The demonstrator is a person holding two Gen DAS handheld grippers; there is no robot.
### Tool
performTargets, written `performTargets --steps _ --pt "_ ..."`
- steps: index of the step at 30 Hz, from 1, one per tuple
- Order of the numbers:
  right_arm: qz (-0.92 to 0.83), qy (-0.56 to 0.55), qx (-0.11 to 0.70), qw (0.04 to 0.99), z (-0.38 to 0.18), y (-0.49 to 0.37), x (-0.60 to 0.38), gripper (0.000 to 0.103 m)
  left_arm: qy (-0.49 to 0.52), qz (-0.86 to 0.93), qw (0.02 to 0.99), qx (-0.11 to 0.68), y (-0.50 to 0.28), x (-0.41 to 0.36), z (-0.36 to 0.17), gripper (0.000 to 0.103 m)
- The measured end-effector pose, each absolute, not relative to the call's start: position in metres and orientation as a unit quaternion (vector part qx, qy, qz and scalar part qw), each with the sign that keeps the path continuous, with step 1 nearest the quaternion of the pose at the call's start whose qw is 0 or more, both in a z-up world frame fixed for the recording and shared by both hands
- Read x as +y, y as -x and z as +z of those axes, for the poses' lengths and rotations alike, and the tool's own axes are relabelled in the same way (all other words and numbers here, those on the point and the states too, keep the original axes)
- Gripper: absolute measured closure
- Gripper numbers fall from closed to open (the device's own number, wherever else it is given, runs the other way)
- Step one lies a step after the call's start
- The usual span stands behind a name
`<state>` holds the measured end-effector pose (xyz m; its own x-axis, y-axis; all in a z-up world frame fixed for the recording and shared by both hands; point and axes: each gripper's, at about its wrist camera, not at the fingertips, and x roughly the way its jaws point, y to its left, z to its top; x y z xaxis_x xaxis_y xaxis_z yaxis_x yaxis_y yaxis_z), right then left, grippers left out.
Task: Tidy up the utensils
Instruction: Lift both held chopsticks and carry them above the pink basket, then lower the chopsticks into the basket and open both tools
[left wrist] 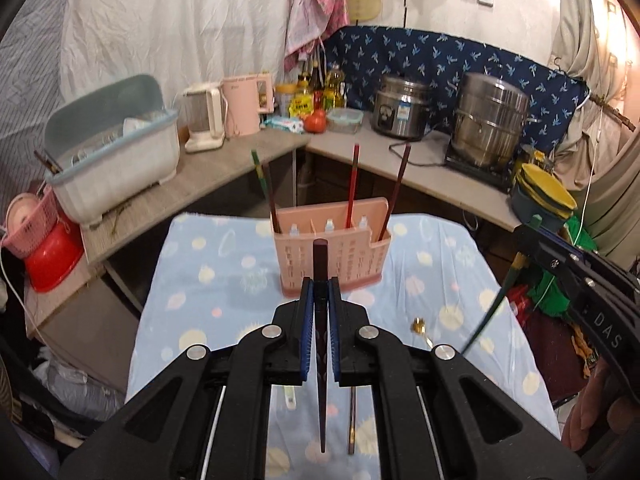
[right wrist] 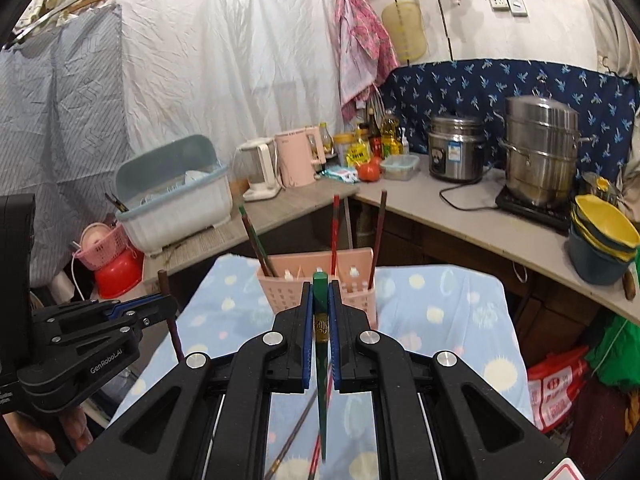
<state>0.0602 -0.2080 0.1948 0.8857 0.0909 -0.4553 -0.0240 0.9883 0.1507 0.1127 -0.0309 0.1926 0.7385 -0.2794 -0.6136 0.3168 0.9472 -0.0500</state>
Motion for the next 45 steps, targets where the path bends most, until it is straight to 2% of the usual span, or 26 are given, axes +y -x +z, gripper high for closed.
performTargets --steps 11,17,24,30,38,45 --pt "0.027 -0.049 0.191 0.980 0.266 -0.143 -0.202 0.096 -0.040 -0.140 0.956 0.254 -0.190 -0.051 0.272 0.096" --pt "0.029 -0.044 0.179 0.982 0.284 -0.190 -0.192 0.096 -0.035 -0.140 0.964 0.224 -0.233 -0.057 0.294 0.096" --pt "0.032 -0.066 0.187 0.980 0.274 -0.233 -0.188 0.096 -0.025 -0.128 0.964 0.233 -0.270 -0.054 0.278 0.096" --pt "0.035 -0.072 0.213 0.974 0.243 -0.260 -0.186 0.096 -0.020 -0.124 0.961 0.246 -0.288 -0.052 0.248 0.096" --pt "0.016 -0.063 0.264 0.962 0.187 -0.268 -0.199 0.096 -0.020 -0.122 0.951 0.283 -0.297 -0.049 0.204 0.096" --pt "0.002 -0.064 0.284 0.957 0.164 -0.266 -0.209 0.095 -0.023 -0.119 0.946 0.299 -0.294 -0.048 0.184 0.096"
